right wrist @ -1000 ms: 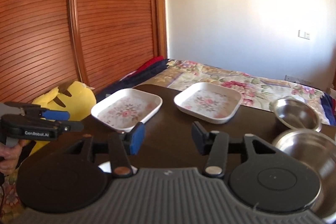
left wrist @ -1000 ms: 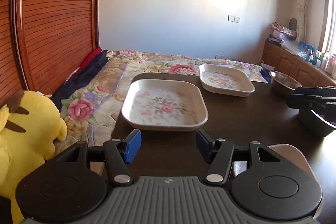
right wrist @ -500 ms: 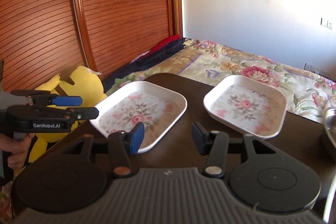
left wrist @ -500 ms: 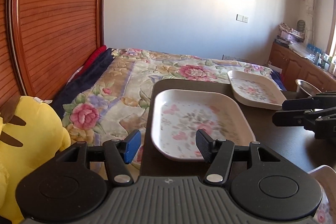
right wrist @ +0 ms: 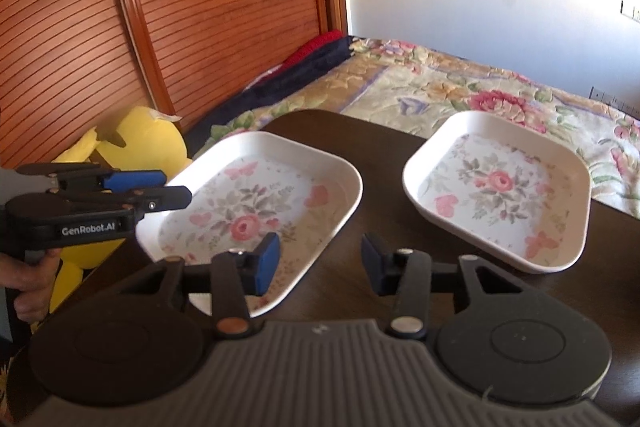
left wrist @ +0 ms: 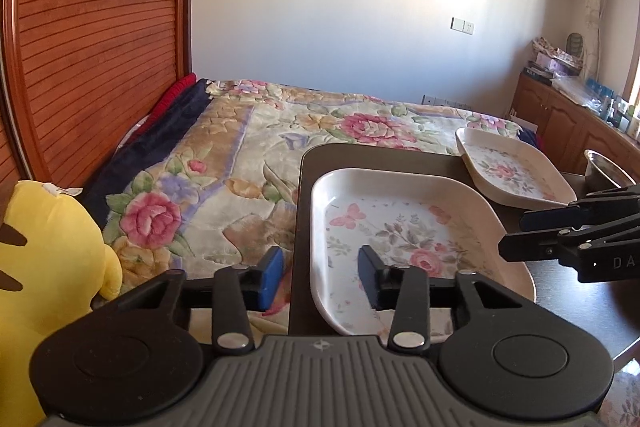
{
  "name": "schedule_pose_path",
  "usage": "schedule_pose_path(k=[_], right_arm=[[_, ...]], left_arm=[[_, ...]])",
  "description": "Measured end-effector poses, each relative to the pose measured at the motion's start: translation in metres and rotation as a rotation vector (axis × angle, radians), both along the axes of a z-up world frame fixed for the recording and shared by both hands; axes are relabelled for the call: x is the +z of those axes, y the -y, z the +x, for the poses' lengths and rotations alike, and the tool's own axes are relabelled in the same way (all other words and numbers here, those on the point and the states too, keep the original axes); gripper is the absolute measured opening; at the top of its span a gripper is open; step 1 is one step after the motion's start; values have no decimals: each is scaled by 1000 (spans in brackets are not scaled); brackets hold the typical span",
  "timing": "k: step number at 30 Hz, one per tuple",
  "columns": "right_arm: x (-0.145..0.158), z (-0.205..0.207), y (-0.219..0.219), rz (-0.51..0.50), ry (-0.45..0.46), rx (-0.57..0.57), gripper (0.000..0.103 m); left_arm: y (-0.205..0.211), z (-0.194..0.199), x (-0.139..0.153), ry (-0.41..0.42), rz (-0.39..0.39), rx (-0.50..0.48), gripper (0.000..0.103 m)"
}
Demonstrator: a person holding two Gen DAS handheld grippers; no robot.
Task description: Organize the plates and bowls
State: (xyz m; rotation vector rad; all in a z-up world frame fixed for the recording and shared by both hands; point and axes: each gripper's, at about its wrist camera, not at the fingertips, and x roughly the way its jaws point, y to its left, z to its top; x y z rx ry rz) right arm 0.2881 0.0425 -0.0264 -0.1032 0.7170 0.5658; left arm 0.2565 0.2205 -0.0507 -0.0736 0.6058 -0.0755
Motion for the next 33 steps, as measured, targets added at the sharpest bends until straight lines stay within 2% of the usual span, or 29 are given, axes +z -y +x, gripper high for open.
schedule_pose_path(k=[4, 6, 18, 23, 33], right_arm=[[-4, 2, -2, 1, -16, 4, 45], [-5, 3, -3, -1, -18, 7, 39], [-11, 9, -2, 14, -59, 8, 26], [-12, 9, -3, 24, -70, 19, 21], [-9, 8, 2, 51, -82, 13, 17]], left_arm=[[-1, 3, -2, -7, -3, -4, 34], [-1, 4, -3, -10, -5, -3, 32], [-2, 6, -5, -15, -7, 3, 22], [-2, 6, -5, -20, -22, -13, 14], [3, -1, 0, -31, -31, -19, 13]])
